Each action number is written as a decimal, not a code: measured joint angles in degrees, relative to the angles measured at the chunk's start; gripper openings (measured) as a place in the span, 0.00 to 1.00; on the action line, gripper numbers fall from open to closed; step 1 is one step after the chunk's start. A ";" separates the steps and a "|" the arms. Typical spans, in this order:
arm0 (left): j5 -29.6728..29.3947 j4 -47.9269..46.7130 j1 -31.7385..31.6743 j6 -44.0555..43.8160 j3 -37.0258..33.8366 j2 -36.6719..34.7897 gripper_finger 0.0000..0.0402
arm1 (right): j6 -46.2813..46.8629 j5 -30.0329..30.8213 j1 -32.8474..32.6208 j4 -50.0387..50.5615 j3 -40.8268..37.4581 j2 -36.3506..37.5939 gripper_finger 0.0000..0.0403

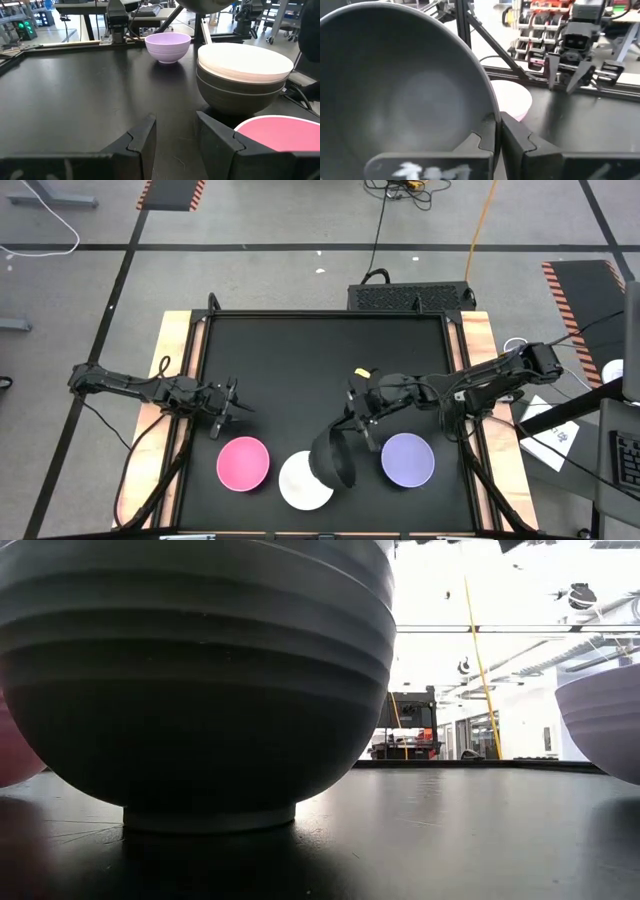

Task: Nest bowls inside each other
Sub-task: Stack the black bowl on top of the stacked white bowl

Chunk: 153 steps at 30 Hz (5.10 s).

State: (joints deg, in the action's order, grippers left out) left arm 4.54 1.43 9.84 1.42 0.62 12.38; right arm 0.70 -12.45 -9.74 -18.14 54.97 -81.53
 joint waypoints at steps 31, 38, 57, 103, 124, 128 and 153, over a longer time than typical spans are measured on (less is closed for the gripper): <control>0.11 -0.21 -0.01 1.02 0.00 0.00 0.34 | 2.20 -8.60 3.29 25.75 23.97 -14.77 0.01; 0.15 -0.21 -0.01 1.11 0.00 0.00 0.34 | 4.20 -8.58 4.96 33.17 27.65 -15.18 0.00; 0.15 -0.21 -0.02 1.42 0.00 0.00 0.34 | 7.81 -1.02 2.56 58.90 51.63 -28.57 0.00; 0.42 -0.19 -0.02 1.62 0.00 -0.01 0.34 | 17.28 1.87 -1.25 77.73 66.71 -39.50 0.00; 0.52 -0.19 0.01 2.40 0.00 -0.02 0.34 | 18.15 -1.06 -1.53 78.26 66.63 -45.16 0.00; 0.55 -0.19 -0.01 2.42 0.00 0.00 0.34 | 17.95 0.51 -1.12 78.48 66.52 -45.16 0.00; 1.69 1.87 0.01 3.19 0.00 3.41 0.34 | 16.31 7.47 2.72 87.39 66.54 -44.73 0.00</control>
State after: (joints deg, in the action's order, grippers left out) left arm 6.23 3.29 9.85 4.61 0.62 15.79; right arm 17.01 -4.98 -7.02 69.25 121.51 -126.26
